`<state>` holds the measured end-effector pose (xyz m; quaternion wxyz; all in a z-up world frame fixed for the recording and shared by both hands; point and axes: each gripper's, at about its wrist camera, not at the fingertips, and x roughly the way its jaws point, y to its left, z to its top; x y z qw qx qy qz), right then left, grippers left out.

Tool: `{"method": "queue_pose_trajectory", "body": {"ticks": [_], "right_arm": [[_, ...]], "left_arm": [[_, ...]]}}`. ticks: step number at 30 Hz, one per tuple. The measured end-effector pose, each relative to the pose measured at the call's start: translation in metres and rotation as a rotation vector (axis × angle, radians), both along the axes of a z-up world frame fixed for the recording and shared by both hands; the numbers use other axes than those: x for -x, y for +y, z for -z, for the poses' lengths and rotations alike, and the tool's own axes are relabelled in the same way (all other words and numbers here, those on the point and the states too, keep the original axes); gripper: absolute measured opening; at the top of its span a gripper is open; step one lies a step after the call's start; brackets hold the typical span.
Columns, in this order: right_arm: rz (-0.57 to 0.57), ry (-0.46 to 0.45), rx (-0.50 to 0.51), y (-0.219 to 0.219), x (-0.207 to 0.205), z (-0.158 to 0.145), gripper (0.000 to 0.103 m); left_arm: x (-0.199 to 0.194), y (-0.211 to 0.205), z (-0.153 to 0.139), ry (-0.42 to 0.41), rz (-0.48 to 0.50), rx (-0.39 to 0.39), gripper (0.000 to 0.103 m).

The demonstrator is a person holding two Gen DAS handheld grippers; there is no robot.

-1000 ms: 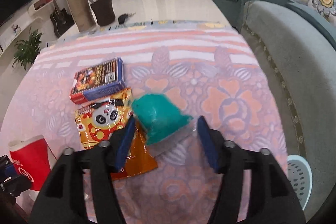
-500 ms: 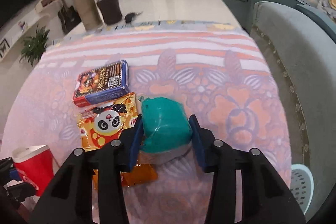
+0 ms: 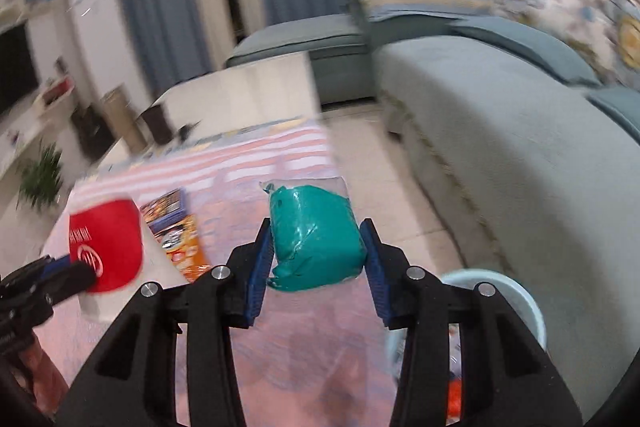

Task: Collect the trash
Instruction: 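Carry paper cup and teal packet over the blue basket and open both tools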

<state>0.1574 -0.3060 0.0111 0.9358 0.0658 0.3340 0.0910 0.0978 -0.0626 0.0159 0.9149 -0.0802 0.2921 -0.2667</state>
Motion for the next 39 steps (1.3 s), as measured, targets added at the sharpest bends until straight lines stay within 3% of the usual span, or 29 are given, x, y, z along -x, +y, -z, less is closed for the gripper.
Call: {"method": "queue_pose_trajectory", "body": {"ticks": [4, 7, 13, 17, 24, 26, 29, 39], "right_arm": [[0.129, 0.011, -0.012, -0.060, 0.018, 0.003, 0.040], [0.225, 0.061, 0.007, -0.095, 0.025, 0.022, 0.040], [0.366, 0.219, -0.052, -0.144, 0.029, 0.082, 0.040], [0.436, 0.337, -0.091, -0.163, 0.033, 0.123, 0.041], [0.478, 0.422, -0.188, -0.186, 0.036, 0.159, 0.046], [0.480, 0.426, -0.188, -0.190, 0.041, 0.162, 0.049], [0.477, 0.416, -0.203, -0.191, 0.037, 0.159, 0.049], [0.437, 0.337, -0.209, -0.174, 0.041, 0.132, 0.054]], "left_arm": [[-0.013, -0.049, -0.011, -0.019, 0.068, -0.038, 0.026], [-0.023, -0.096, -0.006, -0.033, 0.113, -0.129, 0.026], [-0.037, -0.175, 0.026, 0.026, 0.237, -0.210, 0.026], [-0.044, -0.211, 0.061, 0.062, 0.287, -0.313, 0.026], [-0.057, -0.221, 0.092, 0.163, 0.318, -0.292, 0.027], [-0.057, -0.217, 0.094, 0.167, 0.325, -0.292, 0.037], [-0.053, -0.211, 0.092, 0.150, 0.314, -0.293, 0.039], [-0.048, -0.170, 0.065, 0.121, 0.260, -0.178, 0.039]]}}
